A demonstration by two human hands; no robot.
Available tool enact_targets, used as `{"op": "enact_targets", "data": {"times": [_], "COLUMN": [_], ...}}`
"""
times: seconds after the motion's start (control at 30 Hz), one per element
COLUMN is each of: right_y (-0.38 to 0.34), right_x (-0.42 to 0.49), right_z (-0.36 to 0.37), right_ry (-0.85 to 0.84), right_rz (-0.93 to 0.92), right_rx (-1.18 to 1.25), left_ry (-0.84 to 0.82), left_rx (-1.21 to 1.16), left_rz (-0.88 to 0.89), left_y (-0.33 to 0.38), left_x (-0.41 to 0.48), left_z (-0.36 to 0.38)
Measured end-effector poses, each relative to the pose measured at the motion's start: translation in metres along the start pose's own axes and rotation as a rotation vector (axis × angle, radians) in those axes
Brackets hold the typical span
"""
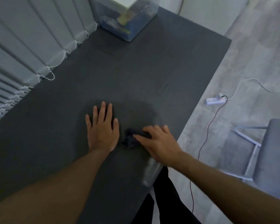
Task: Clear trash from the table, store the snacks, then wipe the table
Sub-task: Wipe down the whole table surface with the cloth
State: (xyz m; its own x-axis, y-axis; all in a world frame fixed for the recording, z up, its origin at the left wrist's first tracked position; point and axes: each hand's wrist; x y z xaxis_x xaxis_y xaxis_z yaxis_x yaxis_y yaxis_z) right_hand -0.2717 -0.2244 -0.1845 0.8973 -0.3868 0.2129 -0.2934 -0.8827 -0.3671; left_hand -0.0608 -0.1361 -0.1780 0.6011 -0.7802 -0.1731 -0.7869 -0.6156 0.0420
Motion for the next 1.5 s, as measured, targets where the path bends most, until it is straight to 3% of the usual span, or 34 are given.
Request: {"op": "enact_targets", "data": {"times": [0.17, 0.23, 0.33, 0.43, 0.47, 0.57, 0.63, 0.7, 0.8, 0.87, 0.9, 1.0, 1.07, 1.17, 1.27, 1.33, 1.43, 1.5], "right_y": [0.066, 0.054, 0.04, 0.076, 0.091, 0.119, 0.108, 0.083, 0.076, 0.101, 0.115, 0.145, 0.134, 0.106, 0.129, 0.156, 0.17, 0.149], "right_x": [0.017, 0.012, -0.004, 0.007, 0.018, 0.059, 0.077, 0.08, 0.069, 0.081, 0.093, 0.134, 0.146, 0.133, 0.139, 0.167, 0.213, 0.223], "right_z": [-0.022, -0.018, -0.015, -0.026, -0.029, -0.031, -0.023, -0.013, -0.008, -0.015, -0.017, -0.021, -0.017, -0.007, -0.012, -0.016, -0.015, -0.009], "right_ry": [0.271, 0.239, 0.101, 0.035, 0.075, 0.249, 0.272, 0.223, 0.104, 0.073, 0.097, 0.242, 0.267, 0.155, 0.059, 0.095, 0.21, 0.213], "right_rz": [0.676, 0.628, 0.302, 0.157, 0.227, 0.689, 0.771, 0.605, 0.2, 0.114, 0.181, 0.609, 0.685, 0.367, 0.065, 0.17, 0.628, 0.654], "right_rx": [-0.025, -0.027, -0.013, -0.092, -0.117, -0.066, -0.043, -0.035, -0.021, -0.073, -0.106, -0.077, -0.048, -0.028, -0.042, -0.103, -0.055, -0.049], "left_ry": [-0.009, -0.012, -0.013, -0.01, -0.009, -0.009, 0.001, 0.001, 0.001, 0.002, -0.001, -0.014, -0.017, -0.028, -0.036, -0.035, -0.044, -0.053], "left_rx": [-0.014, -0.019, 0.019, 0.083, 0.088, 0.094, 0.107, 0.114, 0.132, 0.132, 0.132, 0.132, 0.131, 0.129, 0.125, 0.123, 0.13, 0.132], "left_rz": [0.033, 0.019, -0.041, -0.063, -0.063, -0.071, -0.075, -0.079, -0.07, -0.068, -0.065, -0.068, -0.083, -0.101, -0.09, -0.086, -0.083, -0.083], "left_y": [0.037, 0.048, 0.059, 0.062, 0.062, 0.062, 0.063, 0.063, 0.063, 0.062, 0.062, 0.063, 0.063, 0.062, 0.062, 0.062, 0.062, 0.062], "left_x": [0.031, 0.043, 0.054, 0.053, 0.054, 0.055, 0.056, 0.057, 0.057, 0.058, 0.058, 0.058, 0.059, 0.06, 0.059, 0.06, 0.06, 0.061], "left_z": [-0.003, -0.003, 0.001, 0.006, 0.006, 0.007, 0.009, 0.009, 0.01, 0.009, 0.009, 0.007, 0.007, 0.006, 0.006, 0.005, 0.005, 0.004]}}
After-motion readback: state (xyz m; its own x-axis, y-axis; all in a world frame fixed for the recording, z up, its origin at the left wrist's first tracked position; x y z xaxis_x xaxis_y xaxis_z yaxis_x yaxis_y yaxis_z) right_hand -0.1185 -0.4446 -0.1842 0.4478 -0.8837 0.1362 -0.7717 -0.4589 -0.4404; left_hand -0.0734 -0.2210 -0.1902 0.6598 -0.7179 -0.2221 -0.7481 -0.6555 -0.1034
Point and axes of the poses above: each hand's wrist, its own x-axis towards the middle knuckle, its own z-axis out of the palm, y = z × x, and after that the axes turned 8 degrees about x, right-handed
